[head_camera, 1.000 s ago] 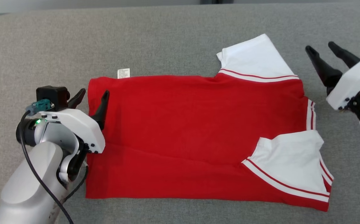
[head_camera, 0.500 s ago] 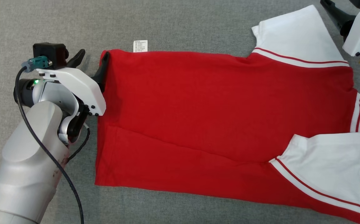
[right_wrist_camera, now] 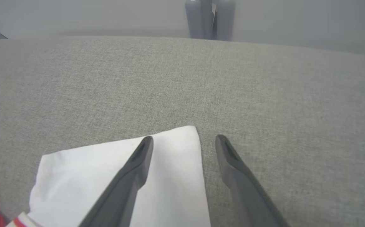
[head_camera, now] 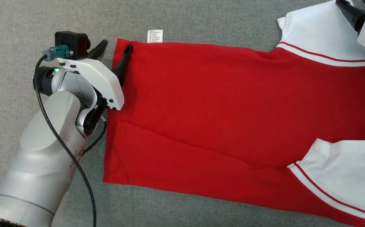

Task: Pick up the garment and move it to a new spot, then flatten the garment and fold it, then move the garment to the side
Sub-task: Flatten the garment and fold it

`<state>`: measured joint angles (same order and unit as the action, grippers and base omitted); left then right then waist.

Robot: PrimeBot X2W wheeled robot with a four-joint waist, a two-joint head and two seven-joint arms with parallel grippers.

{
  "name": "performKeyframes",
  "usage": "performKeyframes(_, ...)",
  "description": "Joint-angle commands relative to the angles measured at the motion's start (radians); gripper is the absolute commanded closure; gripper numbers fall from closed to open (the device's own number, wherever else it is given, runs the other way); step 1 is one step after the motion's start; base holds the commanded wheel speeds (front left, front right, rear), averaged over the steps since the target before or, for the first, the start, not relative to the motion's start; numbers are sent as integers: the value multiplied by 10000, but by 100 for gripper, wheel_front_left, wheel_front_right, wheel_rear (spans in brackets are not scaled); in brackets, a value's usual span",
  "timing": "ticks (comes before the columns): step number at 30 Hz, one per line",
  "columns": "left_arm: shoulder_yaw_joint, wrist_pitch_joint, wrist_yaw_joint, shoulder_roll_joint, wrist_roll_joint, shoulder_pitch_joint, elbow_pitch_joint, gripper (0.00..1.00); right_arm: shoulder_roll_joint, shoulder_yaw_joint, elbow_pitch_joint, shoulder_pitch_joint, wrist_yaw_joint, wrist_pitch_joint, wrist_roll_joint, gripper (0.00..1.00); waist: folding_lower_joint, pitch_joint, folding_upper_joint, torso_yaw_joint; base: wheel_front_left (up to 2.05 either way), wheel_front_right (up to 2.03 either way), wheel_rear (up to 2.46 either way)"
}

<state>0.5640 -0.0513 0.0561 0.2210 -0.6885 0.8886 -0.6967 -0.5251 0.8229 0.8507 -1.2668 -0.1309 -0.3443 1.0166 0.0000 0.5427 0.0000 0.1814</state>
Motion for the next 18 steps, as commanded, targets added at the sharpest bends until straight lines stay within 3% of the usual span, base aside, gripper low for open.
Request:
performKeyframes(1,9,46,47,-4,21,153,-148,0,34,78,61,-160,1,-56,127,0,0,-1,0,-6,0,0,0)
performKeyframes(10,148,58,332,-180,-182,387,-732,0,165,559,294,-144,0,-563,685,0,0,-24,0,-109,0,0,0)
performKeyframes(11,177,7,343,-202,-203,392,-782,0,150,620,275,-119,0,-581,734,4,0,-23,0,-119,0,0,0)
performKeyframes(12,198,-13,372,-235,-199,397,-818,24,143,682,249,-109,0,-596,807,36,0,-19,0,-127,0,0,0)
performKeyframes(13,214,-5,387,-261,-208,397,-847,52,147,740,213,-94,0,-601,850,56,0,-16,0,-133,0,0,0)
performKeyframes(14,227,13,399,-256,-211,396,-886,69,147,793,166,-87,0,-591,897,71,0,-14,0,-138,0,0,0)
performKeyframes(15,236,33,400,-240,-218,407,-923,100,136,835,122,-81,0,-551,943,100,0,-13,0,-141,0,0,0)
performKeyframes(18,284,82,454,-218,-250,454,-1042,100,-1,1066,-70,-82,0,-311,1036,100,0,-43,0,-138,0,0,0)
